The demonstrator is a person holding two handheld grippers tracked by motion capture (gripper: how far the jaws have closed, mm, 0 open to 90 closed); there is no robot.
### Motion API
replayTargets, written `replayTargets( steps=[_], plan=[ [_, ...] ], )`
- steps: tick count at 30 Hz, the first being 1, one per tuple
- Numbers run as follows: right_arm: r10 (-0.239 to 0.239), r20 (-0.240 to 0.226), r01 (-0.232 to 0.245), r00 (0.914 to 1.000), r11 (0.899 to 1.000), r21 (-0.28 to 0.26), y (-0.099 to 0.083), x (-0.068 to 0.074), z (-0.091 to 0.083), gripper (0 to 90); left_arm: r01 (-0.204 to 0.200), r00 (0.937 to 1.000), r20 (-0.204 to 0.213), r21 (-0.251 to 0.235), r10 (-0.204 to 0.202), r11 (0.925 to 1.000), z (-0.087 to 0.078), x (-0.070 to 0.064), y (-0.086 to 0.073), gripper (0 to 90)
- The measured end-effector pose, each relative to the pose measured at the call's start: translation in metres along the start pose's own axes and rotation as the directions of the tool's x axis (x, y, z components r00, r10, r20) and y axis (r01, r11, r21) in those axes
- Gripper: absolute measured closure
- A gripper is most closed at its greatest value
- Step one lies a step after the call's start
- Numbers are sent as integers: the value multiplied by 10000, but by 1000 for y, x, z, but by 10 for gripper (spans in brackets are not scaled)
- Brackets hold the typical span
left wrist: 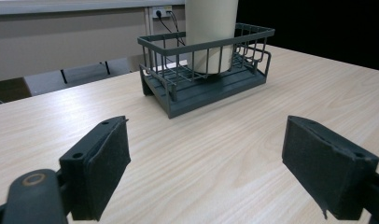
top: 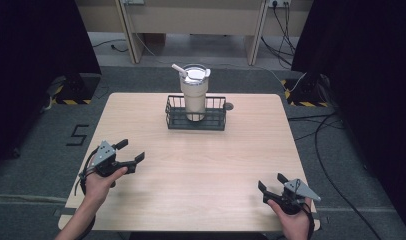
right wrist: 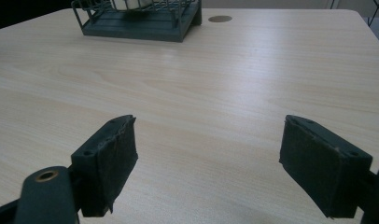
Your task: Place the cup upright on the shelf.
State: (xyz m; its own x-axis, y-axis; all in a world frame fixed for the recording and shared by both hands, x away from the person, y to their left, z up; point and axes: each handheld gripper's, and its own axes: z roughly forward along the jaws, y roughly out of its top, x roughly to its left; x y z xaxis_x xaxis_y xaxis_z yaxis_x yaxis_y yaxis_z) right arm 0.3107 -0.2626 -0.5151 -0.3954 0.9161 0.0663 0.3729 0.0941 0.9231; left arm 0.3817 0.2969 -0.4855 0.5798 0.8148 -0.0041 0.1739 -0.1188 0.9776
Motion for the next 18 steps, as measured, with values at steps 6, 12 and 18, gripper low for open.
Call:
replayTargets(
  steps=[6,12,18],
  plan=[
    [23,-15,-23,10000,10000,24,0,0,0,191,198,9998,5,-35,-198,9998,-8,1,-10,143],
    [16,-39,-16,10000,10000,11,0,0,0,191,445,9989,-126,9,-445,9990,-12,1,-20,143],
    [-29,-29,29,10000,10000,-21,0,0,0,190,617,9981,-64,-60,-617,9981,-13,0,-21,143]
  ],
)
